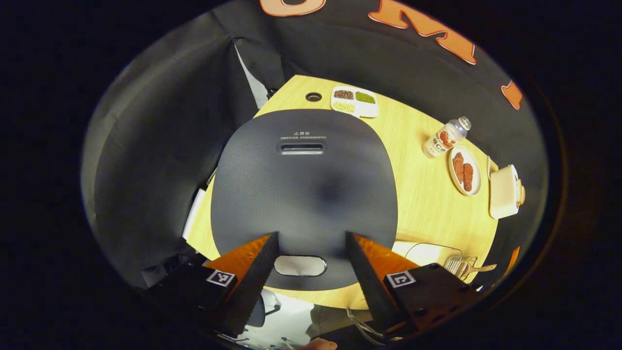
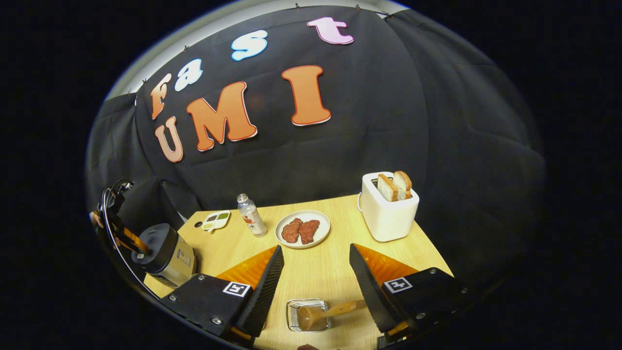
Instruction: Close the left gripper, press the button to open the rice cooker; take a wooden spoon from the chopstick holder with the right hand, scoop a spoonful of rice and pour it into the rice cooker, then put the wooden spoon back into the chopstick holder.
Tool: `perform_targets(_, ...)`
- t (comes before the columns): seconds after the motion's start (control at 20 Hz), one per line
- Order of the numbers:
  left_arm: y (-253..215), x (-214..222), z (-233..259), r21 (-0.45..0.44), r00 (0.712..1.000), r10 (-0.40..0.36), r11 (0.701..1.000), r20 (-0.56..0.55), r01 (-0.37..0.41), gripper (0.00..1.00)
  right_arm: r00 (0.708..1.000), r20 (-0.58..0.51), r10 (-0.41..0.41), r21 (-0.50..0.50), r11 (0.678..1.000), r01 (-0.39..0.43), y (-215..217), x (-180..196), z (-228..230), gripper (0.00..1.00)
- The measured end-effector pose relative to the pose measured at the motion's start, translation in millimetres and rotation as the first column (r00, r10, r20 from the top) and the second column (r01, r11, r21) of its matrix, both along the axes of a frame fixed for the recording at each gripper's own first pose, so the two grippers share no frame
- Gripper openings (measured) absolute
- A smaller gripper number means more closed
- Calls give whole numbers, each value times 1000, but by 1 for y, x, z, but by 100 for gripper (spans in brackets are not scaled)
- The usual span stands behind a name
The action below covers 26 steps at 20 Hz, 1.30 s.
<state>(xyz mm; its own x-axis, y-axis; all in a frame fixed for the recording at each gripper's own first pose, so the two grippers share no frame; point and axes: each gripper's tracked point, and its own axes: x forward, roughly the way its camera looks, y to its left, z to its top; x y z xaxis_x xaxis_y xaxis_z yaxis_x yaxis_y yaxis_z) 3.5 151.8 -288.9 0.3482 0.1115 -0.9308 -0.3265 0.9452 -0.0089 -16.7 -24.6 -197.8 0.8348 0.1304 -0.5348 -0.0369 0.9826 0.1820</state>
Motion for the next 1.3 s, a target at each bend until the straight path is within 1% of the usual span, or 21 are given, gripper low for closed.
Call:
perform_targets(0.1,-8,6,13,11,995,-2,1000,104,1,99,999,39,2,-18,1000,-1,-1,7,14,84)
perform_targets(0.15,-15,11,24,20,984,-17,1000,179,13,99,998,70,1,-29,1000,1,-3,11,25,84)
perform_targets(0.2,-23,20,41,46,962,-40,999,271,29,99,994,107,-1,-42,999,6,-2,16,37,84)
perform_targets(0.25,-34,26,59,80,932,-71,996,356,45,98,989,145,0,-53,999,8,0,21,49,84)
perform_targets(0.3,-40,29,89,127,888,-108,990,447,56,99,983,185,4,-65,998,8,4,25,62,85)
perform_targets(0.35,-51,33,110,167,846,-144,984,513,67,99,975,221,6,-76,997,11,7,29,74,84)
perform_targets(0.5,-83,32,168,274,717,-249,958,652,84,98,950,310,32,-76,997,-9,26,37,104,84)
perform_targets(0.7,-113,21,228,366,541,-334,929,771,52,96,925,374,59,-51,998,-44,48,40,127,84)
perform_targets(0.8,-129,13,248,385,463,-361,922,809,46,98,910,409,70,-49,997,-55,55,38,136,84)
perform_targets(0.85,-135,12,255,389,435,-367,920,822,42,98,900,428,80,-56,997,-62,59,38,140,84)
perform_targets(0.95,-150,3,262,400,387,-385,915,838,44,98,888,451,92,-66,995,-70,63,34,146,84)
perform_targets(1.05,-160,-3,270,424,331,-409,905,850,30,98,874,475,101,-73,995,-75,68,32,151,84)
perform_targets(1.15,-170,-10,268,432,302,-418,902,857,22,97,860,497,115,-79,993,-87,73,28,156,84)
perform_targets(1.2,-176,-13,264,431,302,-419,902,857,26,97,857,500,122,-83,992,-93,76,27,156,84)
perform_targets(1.3,-179,-16,255,416,318,-406,909,857,41,97,857,498,135,-89,991,-104,79,23,154,84)
